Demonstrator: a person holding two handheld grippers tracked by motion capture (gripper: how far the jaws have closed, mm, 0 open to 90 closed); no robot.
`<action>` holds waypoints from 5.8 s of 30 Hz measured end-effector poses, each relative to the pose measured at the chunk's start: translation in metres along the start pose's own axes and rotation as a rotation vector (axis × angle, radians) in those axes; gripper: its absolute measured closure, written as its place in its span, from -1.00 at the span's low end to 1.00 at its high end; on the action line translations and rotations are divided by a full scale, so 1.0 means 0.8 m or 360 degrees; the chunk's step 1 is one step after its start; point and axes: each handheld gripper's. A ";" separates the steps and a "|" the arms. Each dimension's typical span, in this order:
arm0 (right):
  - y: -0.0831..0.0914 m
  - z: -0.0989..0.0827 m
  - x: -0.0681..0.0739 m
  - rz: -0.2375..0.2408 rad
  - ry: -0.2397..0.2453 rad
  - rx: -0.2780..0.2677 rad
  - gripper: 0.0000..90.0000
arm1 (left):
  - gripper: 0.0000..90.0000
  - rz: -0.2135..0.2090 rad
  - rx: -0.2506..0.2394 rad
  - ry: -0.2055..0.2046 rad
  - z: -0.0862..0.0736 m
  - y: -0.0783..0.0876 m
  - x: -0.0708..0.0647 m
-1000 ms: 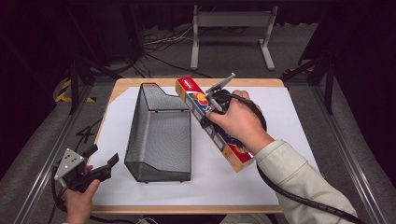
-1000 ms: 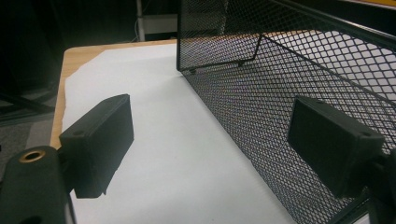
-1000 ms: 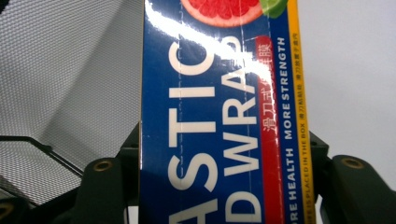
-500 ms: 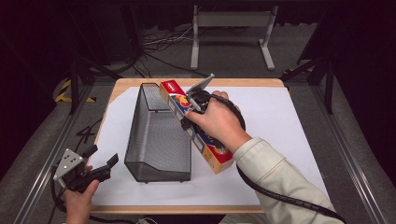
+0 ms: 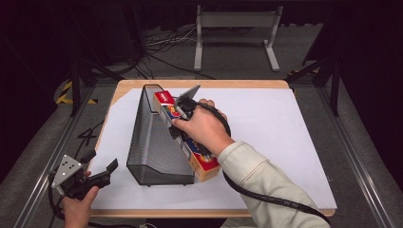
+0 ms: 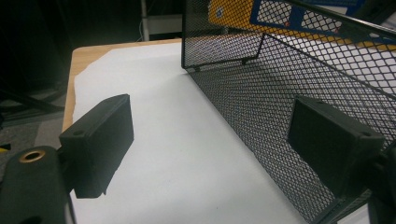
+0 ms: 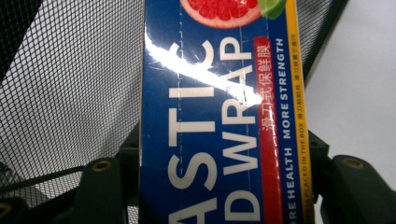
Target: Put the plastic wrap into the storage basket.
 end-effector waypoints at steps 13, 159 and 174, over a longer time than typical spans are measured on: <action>-0.035 0.001 0.019 -0.0058 0.0024 0.0061 -0.12 | -0.66 0.0010 0.0006 -0.0003 -0.002 0.004 0.000; 0.101 -0.144 -0.314 0.0344 0.0607 -0.1018 -0.69 | -0.72 -0.0008 0.0035 -0.0023 -0.004 -0.008 -0.008; 0.067 -0.176 -0.373 0.0306 0.0462 -0.1025 -0.69 | -0.72 -0.0010 0.0049 0.0005 -0.007 -0.017 -0.004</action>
Point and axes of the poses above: each handheld gripper's, and its own axes: y roughly backward along the jaws, z roughly out of its top, x roughly to its left, and after that the axes turned 12 degrees about -y, right-handed
